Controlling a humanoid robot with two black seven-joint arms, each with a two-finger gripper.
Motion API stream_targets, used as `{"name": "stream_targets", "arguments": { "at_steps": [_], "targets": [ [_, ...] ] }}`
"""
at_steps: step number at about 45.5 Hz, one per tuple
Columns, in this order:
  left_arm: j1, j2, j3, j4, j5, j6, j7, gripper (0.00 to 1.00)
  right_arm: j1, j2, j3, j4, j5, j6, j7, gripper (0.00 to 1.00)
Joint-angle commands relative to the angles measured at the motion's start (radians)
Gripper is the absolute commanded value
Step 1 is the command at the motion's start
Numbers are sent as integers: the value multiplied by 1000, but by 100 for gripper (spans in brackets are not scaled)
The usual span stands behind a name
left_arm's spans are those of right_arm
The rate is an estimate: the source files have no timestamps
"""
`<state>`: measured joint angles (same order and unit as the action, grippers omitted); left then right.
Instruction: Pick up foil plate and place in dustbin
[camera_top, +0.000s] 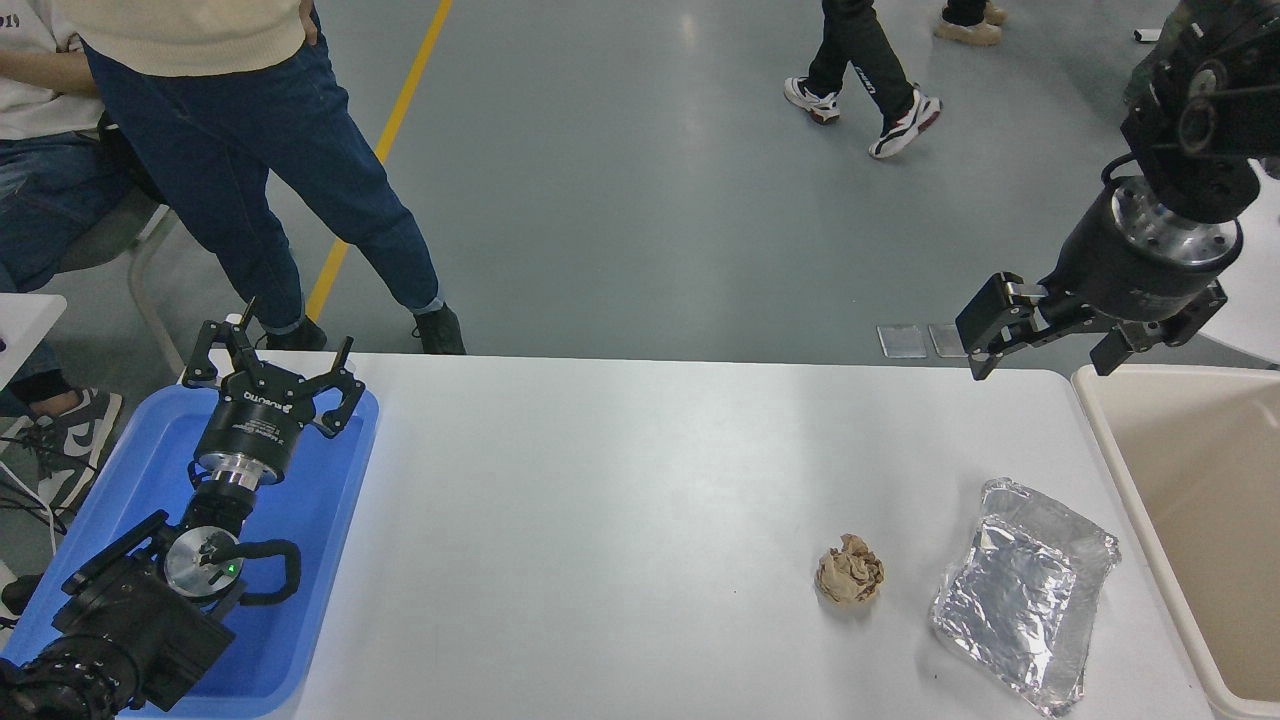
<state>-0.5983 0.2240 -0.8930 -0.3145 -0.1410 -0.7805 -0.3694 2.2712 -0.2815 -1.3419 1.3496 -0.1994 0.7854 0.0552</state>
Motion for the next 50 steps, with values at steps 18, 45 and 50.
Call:
{"name": "stream_targets", "arguments": {
  "at_steps": [18, 45, 50],
  "targets": [
    [0, 0, 0, 0, 1, 0, 0, 100, 16, -4, 3, 0, 0, 0, 0, 100],
    [2, 0, -1, 0, 0, 0, 0, 100, 13, -33, 3, 0, 0, 0, 0, 100],
    [2, 0, -1, 0, 1, 0, 0, 100, 13, -33, 3, 0, 1, 0, 0, 100]
  ]
}}
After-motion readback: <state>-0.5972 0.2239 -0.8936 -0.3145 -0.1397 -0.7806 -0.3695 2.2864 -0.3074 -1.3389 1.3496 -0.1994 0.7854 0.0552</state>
